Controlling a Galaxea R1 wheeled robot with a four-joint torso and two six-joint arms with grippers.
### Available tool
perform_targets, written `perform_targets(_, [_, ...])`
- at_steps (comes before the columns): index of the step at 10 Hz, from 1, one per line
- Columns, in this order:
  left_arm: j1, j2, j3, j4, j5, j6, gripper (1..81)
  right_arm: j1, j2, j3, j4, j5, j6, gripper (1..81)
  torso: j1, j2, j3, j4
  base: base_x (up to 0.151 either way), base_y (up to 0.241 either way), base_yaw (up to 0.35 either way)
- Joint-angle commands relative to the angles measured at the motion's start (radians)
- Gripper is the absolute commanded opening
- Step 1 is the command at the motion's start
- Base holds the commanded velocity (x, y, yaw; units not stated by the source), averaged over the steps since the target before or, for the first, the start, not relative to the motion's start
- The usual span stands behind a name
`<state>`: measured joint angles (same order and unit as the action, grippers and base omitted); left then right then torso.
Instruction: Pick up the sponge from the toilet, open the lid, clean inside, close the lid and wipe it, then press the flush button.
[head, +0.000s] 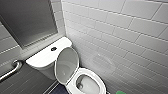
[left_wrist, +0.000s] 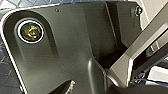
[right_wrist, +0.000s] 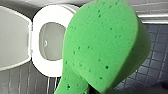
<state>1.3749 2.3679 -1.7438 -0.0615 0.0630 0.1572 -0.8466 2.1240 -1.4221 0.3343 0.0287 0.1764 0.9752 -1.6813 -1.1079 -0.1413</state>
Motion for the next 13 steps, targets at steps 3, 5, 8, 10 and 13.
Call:
perform_targets(3, [-0.003,0.025,-0.016,-0.008,0.061,0.007,81.1,0.230,0.012,0.020,0.005,-0.173,0.011,1.0,0.000,0.000,0.000,0.000,0.000,0.000,0.000])
perform_targets(5, [-0.003,0.045,-0.036,-0.009,0.061,0.007,81.1,0.270,0.058,-0.016,0.014,-0.217,0.011,1.0,0.000,0.000,0.000,0.000,0.000,0.000,0.000])
perform_targets(8, [-0.001,0.071,-0.066,-0.011,0.061,0.007,81.1,0.350,0.167,-0.113,0.035,-0.274,0.011,1.0,0.000,0.000,0.000,0.000,0.000,0.000,0.000])
perform_targets(10, [0.007,0.090,-0.100,-0.012,0.061,0.007,81.1,0.404,0.257,-0.185,0.039,-0.326,0.011,1.0,0.000,0.000,0.000,0.000,0.000,0.000,0.000])
perform_targets(13, [0.011,0.101,-0.122,-0.014,0.061,0.005,81.1,0.448,0.362,-0.305,0.057,-0.377,0.011,1.0,0.000,0.000,0.000,0.000,0.000,0.000,0.000])
